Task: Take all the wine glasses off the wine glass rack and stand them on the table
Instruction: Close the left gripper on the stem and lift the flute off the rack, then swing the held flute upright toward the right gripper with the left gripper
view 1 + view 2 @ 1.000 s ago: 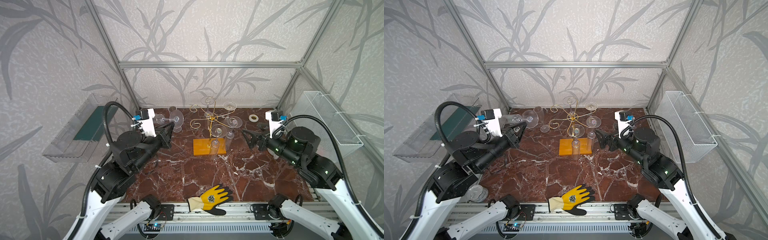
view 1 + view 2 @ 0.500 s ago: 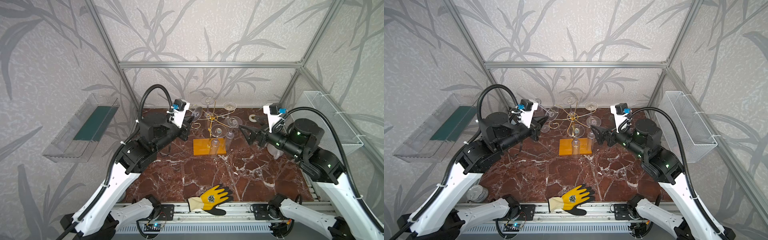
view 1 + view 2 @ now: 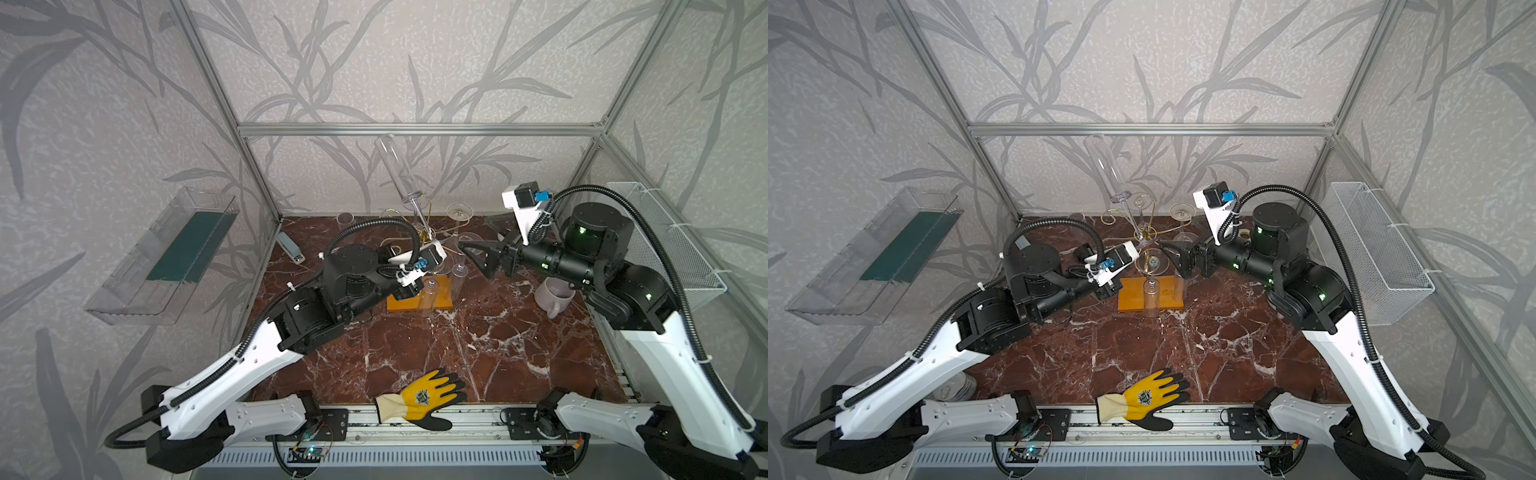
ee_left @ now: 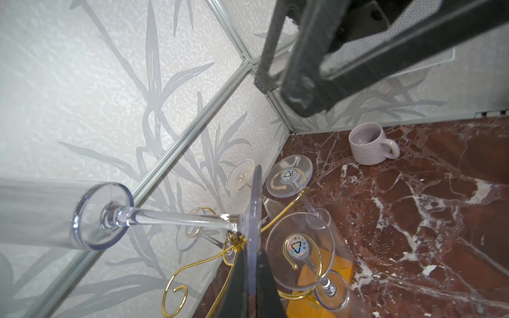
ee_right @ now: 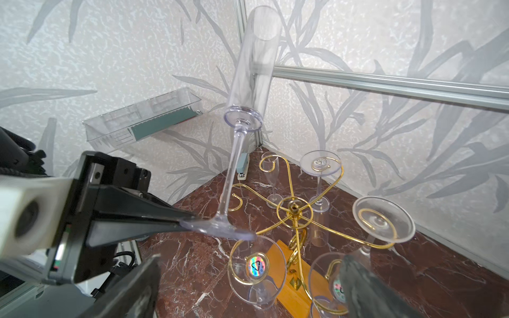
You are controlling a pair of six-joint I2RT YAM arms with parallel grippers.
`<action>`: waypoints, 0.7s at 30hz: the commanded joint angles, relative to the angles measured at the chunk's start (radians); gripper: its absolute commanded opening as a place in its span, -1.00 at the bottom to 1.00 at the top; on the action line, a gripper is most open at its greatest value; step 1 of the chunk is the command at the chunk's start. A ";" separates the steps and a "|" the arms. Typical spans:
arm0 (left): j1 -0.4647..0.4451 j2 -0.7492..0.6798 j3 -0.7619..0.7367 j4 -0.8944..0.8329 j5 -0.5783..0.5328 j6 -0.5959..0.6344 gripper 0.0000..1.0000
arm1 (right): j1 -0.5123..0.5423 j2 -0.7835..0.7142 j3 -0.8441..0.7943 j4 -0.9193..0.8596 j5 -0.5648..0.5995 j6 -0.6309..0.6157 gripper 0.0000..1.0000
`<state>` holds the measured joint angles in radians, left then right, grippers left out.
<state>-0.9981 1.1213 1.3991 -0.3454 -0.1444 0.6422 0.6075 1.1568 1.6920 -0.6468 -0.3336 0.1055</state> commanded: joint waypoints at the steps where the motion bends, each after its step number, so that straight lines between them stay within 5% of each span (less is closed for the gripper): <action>1: -0.044 0.006 -0.023 0.102 -0.088 0.225 -1.00 | -0.003 0.032 0.064 -0.051 -0.092 -0.017 0.98; 12: -0.169 0.023 -0.118 0.279 -0.218 0.527 -1.00 | -0.004 0.108 0.129 -0.079 -0.142 -0.026 0.90; 21: -0.229 0.062 -0.163 0.405 -0.296 0.682 -1.00 | -0.004 0.124 0.122 -0.075 -0.145 -0.042 0.55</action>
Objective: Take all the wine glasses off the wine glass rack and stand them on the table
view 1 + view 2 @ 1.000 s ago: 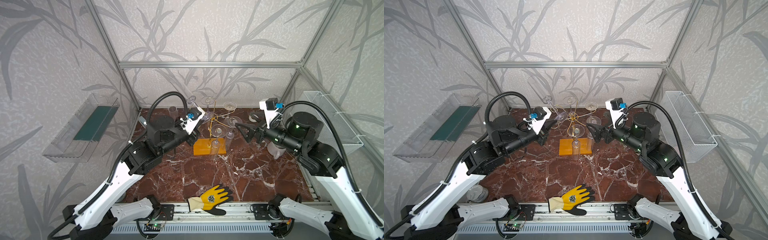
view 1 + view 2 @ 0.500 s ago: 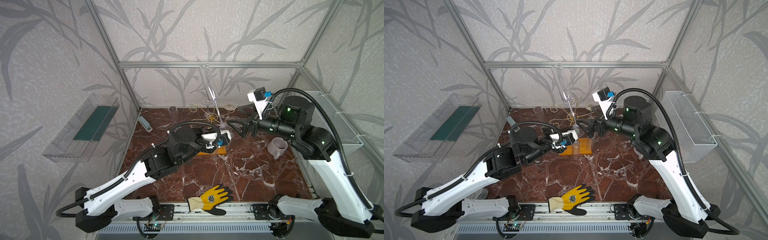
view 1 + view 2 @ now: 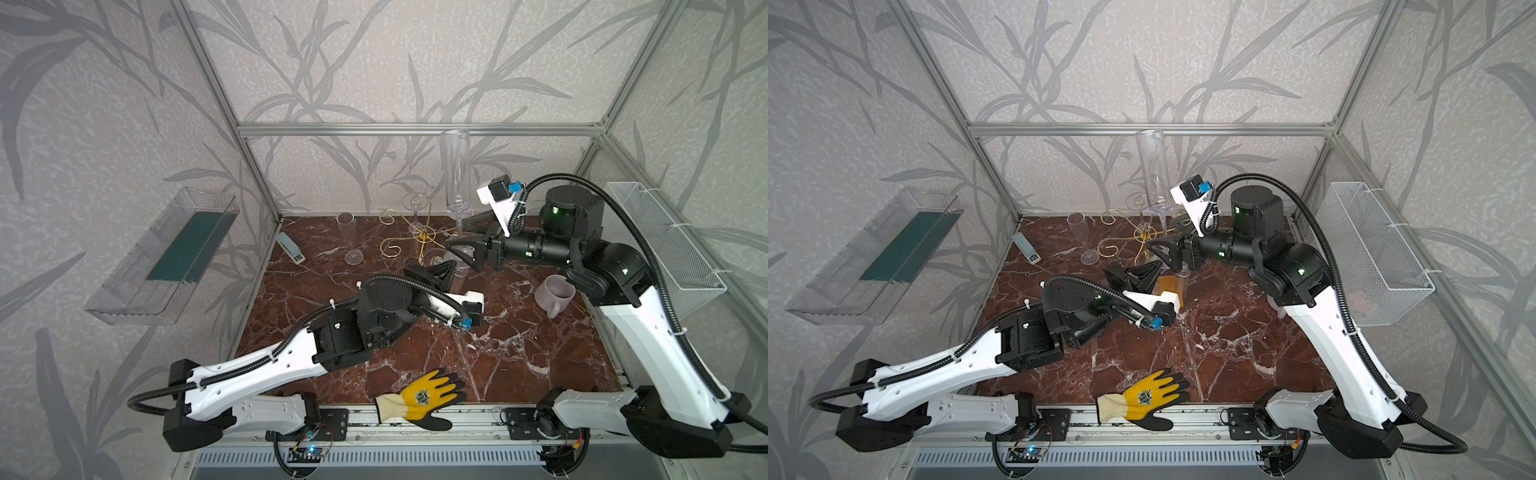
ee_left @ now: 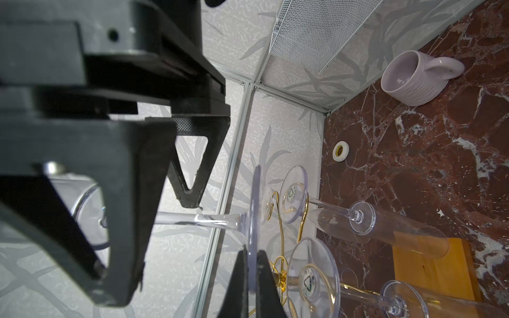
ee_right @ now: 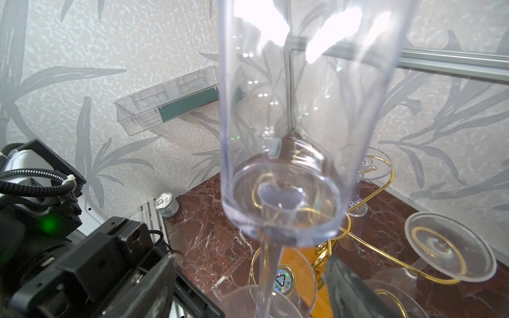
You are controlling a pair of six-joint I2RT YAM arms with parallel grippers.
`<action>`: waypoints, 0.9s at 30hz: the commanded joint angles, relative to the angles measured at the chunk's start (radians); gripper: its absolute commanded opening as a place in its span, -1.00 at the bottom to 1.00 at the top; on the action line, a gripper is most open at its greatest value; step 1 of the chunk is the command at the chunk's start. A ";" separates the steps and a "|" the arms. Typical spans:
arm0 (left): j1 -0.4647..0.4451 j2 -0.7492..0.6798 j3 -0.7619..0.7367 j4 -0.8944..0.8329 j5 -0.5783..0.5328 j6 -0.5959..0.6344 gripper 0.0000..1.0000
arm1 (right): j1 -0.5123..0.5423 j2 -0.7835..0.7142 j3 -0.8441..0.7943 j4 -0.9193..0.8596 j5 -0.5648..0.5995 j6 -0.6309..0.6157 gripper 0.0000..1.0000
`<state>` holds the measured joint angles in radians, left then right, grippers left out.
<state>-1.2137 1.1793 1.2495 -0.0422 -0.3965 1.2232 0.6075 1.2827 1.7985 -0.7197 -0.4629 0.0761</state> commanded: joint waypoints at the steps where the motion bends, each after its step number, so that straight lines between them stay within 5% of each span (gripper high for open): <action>1: -0.019 0.007 -0.018 0.117 -0.050 0.112 -1.00 | -0.004 0.000 0.015 0.000 -0.016 -0.012 0.46; 14: -0.037 0.013 -0.028 0.177 -0.080 0.134 -1.00 | -0.003 -0.011 -0.025 0.032 0.012 -0.012 -0.36; 20: -0.037 0.015 -0.031 0.170 -0.089 0.126 -1.00 | -0.004 -0.010 -0.033 0.045 0.008 -0.013 -1.00; 25: -0.037 0.001 -0.045 0.193 -0.091 0.098 -0.97 | -0.004 -0.016 -0.039 0.055 0.006 -0.011 -1.00; 27: -0.037 -0.007 -0.049 0.199 -0.093 0.080 -0.72 | -0.004 -0.019 -0.041 0.056 0.010 -0.010 -1.00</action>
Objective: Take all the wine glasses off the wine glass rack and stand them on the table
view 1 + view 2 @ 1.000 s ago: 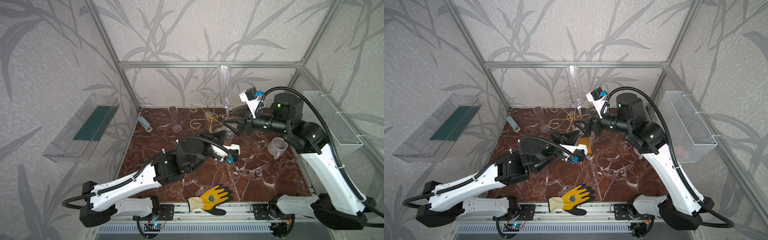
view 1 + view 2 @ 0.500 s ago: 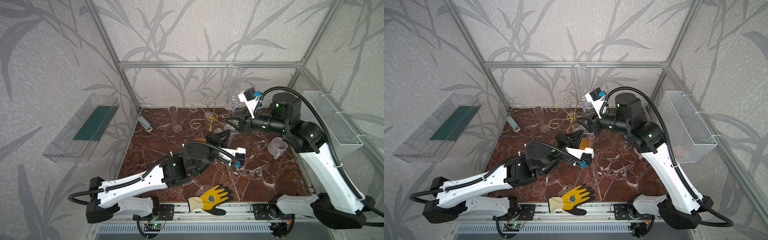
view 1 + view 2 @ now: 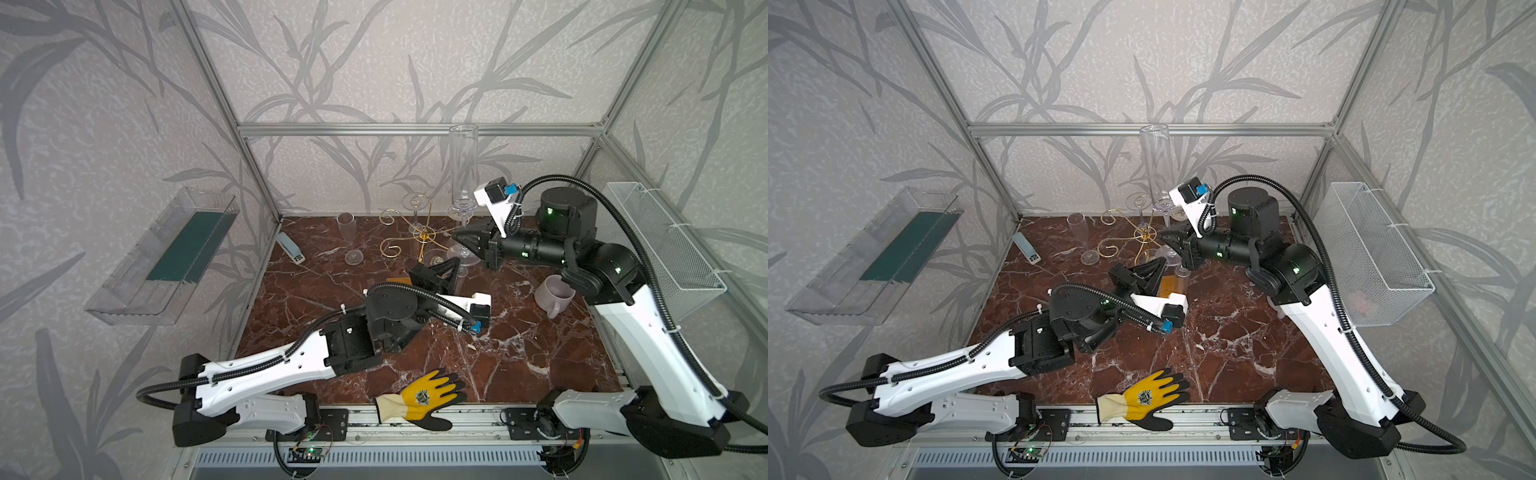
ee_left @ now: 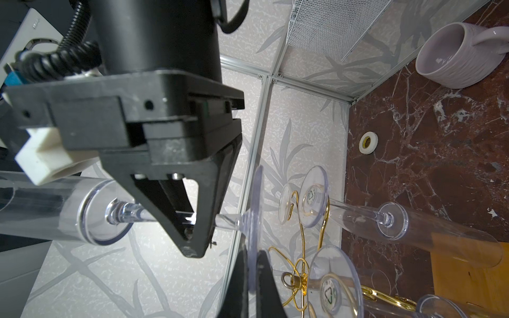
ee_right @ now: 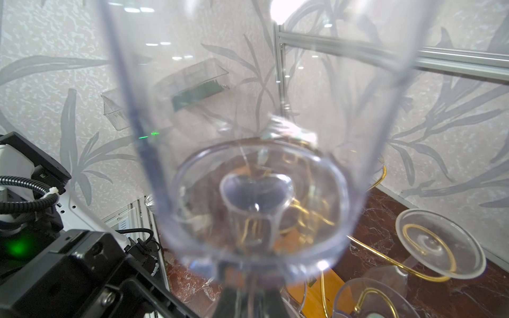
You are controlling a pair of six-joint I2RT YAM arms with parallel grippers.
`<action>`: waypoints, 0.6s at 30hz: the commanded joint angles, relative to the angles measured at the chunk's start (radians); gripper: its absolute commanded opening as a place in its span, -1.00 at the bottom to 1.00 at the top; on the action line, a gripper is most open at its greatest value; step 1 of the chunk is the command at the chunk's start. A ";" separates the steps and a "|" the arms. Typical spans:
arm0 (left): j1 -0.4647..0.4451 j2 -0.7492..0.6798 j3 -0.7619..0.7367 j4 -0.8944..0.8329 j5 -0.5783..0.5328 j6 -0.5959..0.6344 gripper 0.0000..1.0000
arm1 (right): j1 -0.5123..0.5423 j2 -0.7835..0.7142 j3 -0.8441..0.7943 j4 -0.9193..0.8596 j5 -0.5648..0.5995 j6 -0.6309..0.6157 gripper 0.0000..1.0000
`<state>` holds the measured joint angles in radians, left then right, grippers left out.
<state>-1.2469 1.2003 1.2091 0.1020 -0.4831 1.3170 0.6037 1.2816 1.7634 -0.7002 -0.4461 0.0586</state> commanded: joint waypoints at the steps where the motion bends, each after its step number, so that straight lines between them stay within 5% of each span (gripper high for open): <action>1: -0.004 -0.034 -0.014 0.065 -0.007 -0.020 -0.58 | 0.000 -0.019 -0.007 0.038 -0.005 0.005 -1.00; 6: -0.005 -0.071 -0.029 0.074 0.018 -0.096 0.01 | 0.000 -0.027 -0.004 0.038 0.006 -0.003 -1.00; 14: 0.004 -0.123 0.011 0.051 0.045 -0.422 0.09 | 0.001 -0.038 -0.005 0.043 0.018 -0.028 -1.00; 18: 0.081 -0.160 0.119 -0.114 0.198 -0.729 0.12 | 0.001 -0.052 -0.022 0.064 0.007 -0.038 -1.00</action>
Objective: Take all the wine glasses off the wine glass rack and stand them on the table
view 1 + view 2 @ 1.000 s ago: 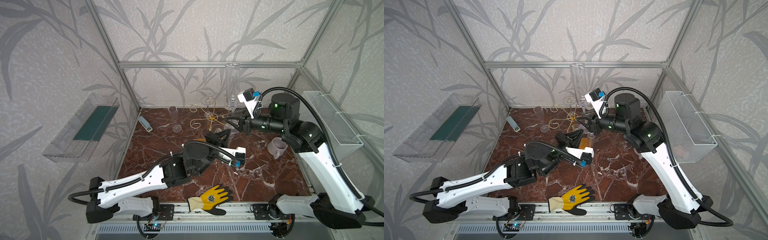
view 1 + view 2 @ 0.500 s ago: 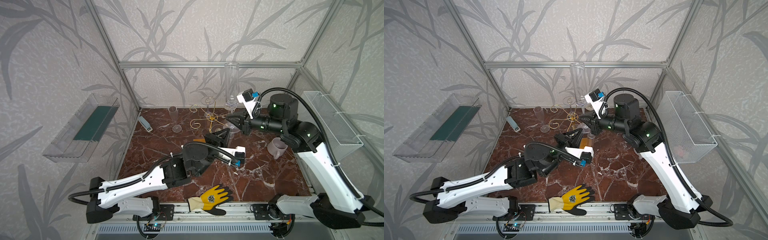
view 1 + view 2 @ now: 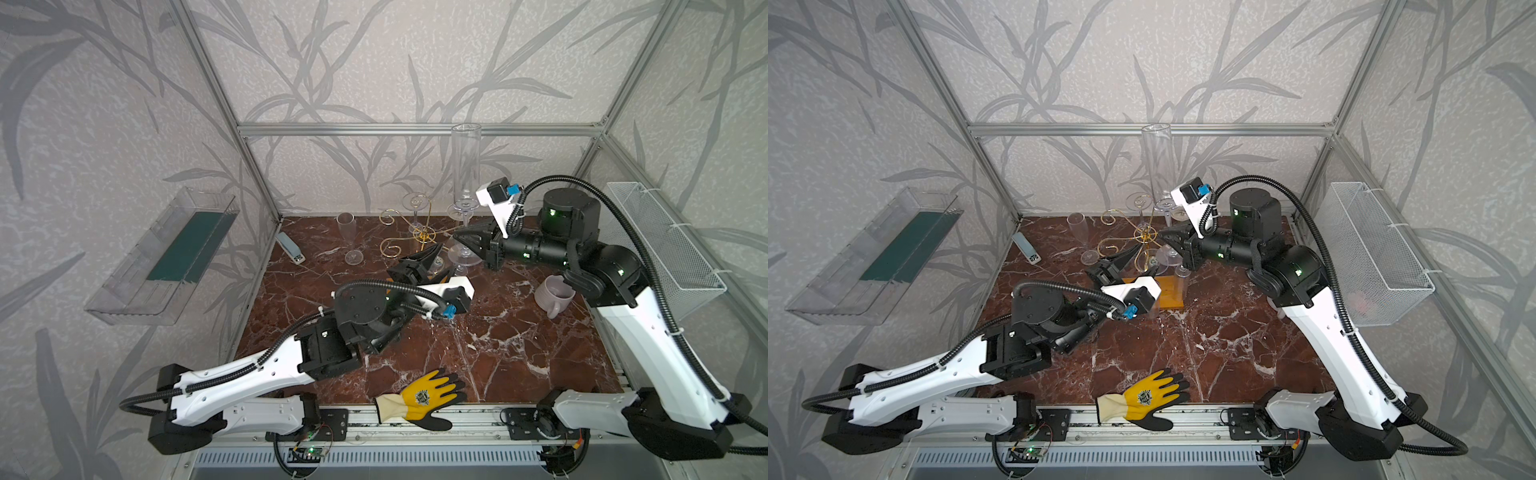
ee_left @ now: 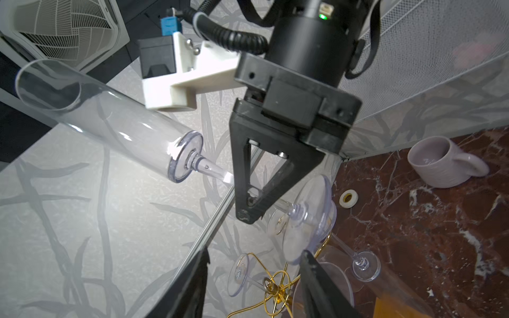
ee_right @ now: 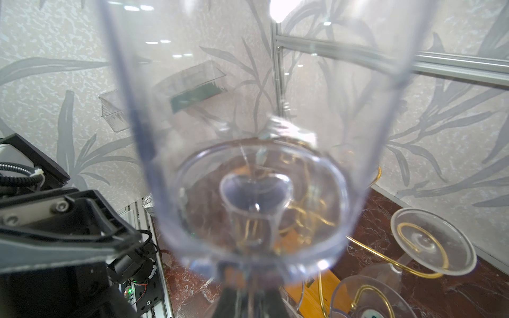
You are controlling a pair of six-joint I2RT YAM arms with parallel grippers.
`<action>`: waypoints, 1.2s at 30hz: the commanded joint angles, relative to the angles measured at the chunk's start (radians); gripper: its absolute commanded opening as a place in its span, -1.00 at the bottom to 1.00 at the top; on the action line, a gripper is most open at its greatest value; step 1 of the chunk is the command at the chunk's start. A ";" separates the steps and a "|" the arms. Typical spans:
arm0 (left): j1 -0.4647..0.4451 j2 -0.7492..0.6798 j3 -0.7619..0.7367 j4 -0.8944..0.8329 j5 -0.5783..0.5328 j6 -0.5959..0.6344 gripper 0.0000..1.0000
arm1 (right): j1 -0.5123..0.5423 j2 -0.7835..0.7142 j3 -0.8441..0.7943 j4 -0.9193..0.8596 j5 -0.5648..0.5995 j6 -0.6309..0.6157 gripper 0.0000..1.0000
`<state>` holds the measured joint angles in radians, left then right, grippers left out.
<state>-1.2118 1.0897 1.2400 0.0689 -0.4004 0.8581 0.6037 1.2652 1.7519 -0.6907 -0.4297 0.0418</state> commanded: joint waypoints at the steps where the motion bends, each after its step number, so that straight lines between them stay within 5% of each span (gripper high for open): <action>1: 0.089 -0.059 0.113 -0.117 0.186 -0.366 0.12 | 0.000 -0.038 -0.015 0.057 -0.011 -0.022 -1.00; 12: 0.396 -0.044 0.251 -0.174 0.640 -0.952 0.16 | 0.024 -0.075 -0.079 0.090 -0.112 -0.043 -1.00; 20: 0.566 0.062 0.287 0.033 0.978 -1.348 0.27 | 0.055 -0.096 -0.110 0.093 -0.135 -0.033 -1.00; 36: 0.571 0.156 0.323 0.204 1.154 -1.492 0.31 | 0.095 -0.112 -0.183 0.106 -0.160 -0.009 -1.00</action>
<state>-0.6411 1.2465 1.5257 0.1974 0.7021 -0.5861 0.6834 1.1667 1.5761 -0.6270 -0.5636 0.0219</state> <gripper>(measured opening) 0.652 0.094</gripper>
